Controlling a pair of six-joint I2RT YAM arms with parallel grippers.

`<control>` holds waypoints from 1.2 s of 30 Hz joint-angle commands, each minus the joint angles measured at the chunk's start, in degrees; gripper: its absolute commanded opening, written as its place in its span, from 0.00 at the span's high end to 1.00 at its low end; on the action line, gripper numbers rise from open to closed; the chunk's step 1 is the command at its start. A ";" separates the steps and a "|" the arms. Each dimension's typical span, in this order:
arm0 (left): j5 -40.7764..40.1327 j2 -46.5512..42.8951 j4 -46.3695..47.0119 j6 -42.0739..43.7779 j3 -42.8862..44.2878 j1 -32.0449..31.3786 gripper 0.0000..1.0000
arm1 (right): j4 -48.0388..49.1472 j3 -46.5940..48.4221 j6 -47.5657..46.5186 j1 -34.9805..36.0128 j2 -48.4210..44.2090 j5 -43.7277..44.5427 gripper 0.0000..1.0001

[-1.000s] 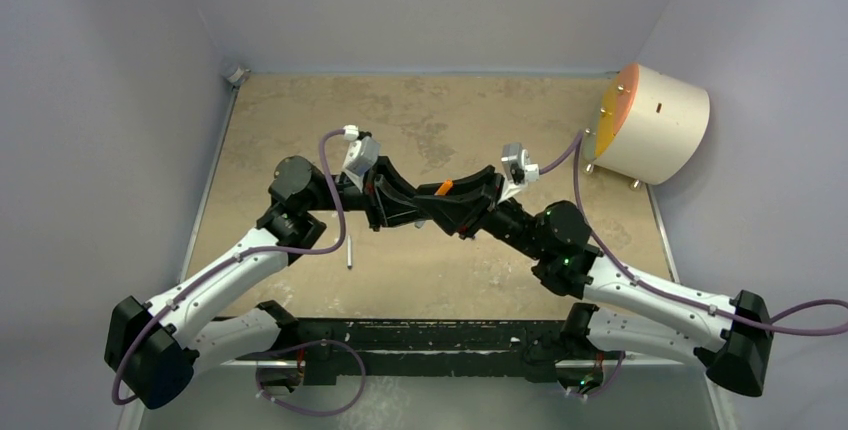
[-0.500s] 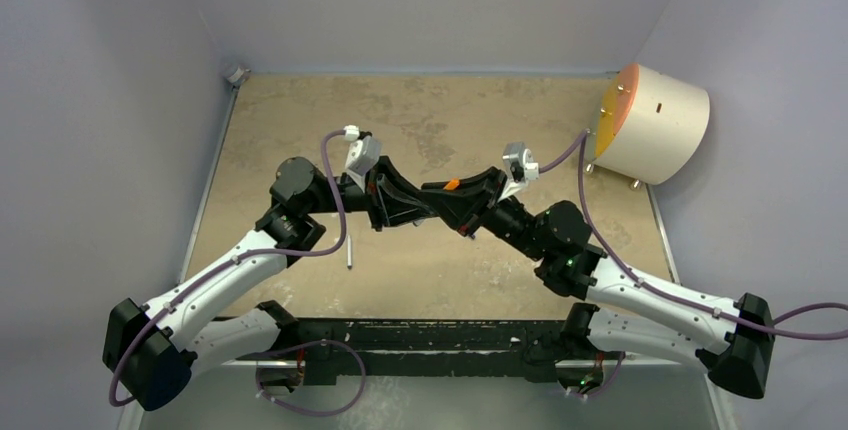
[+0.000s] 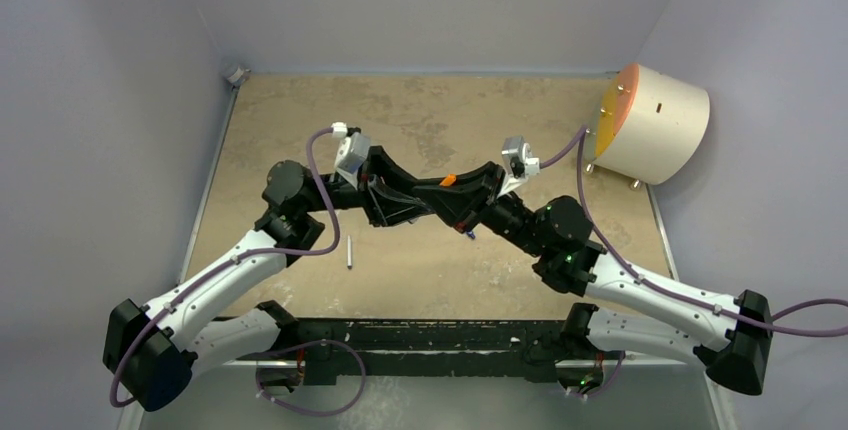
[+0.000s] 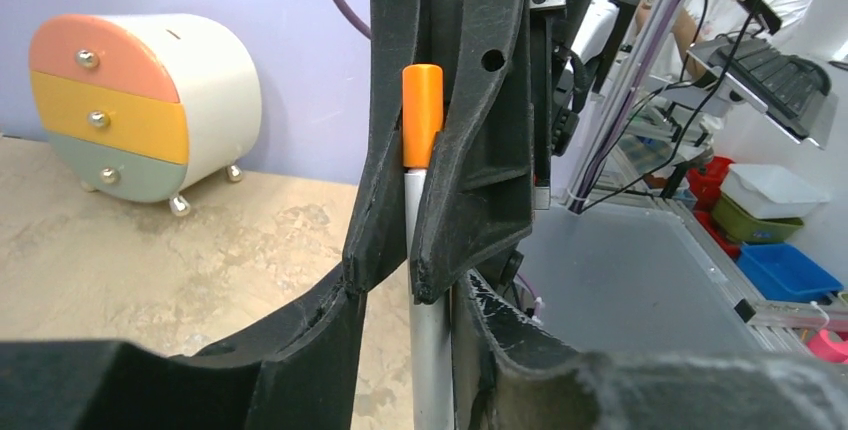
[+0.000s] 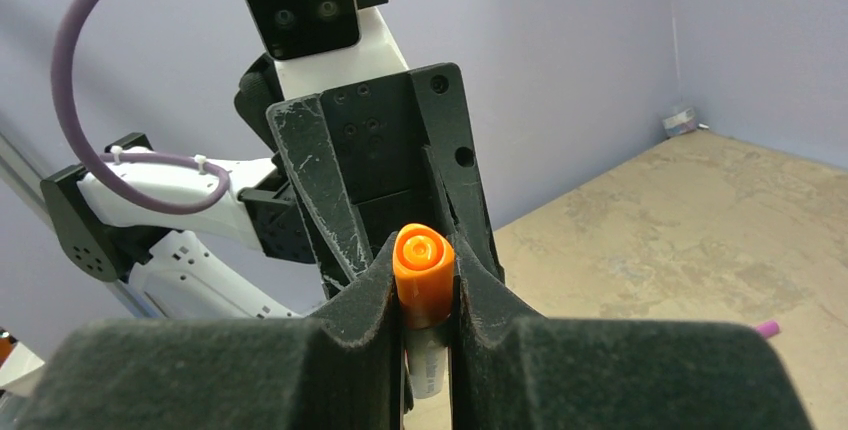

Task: Insert the pens into the pen caps

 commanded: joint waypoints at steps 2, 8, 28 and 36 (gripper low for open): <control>-3.32 0.43 11.44 -3.73 0.64 0.59 0.76 | -5.10 -0.24 0.83 2.02 1.75 -7.79 1.00; -1.62 1.00 13.87 -5.33 -0.25 -0.02 1.00 | -4.81 -0.66 0.70 2.02 0.82 -5.46 0.95; -8.78 -0.04 9.64 -1.16 -0.86 -0.05 1.00 | -7.87 -4.99 1.52 2.02 -10.82 0.50 0.56; -8.87 0.05 9.10 -0.80 -1.11 -0.05 1.00 | -10.51 -2.28 -0.21 2.02 -13.17 4.00 0.55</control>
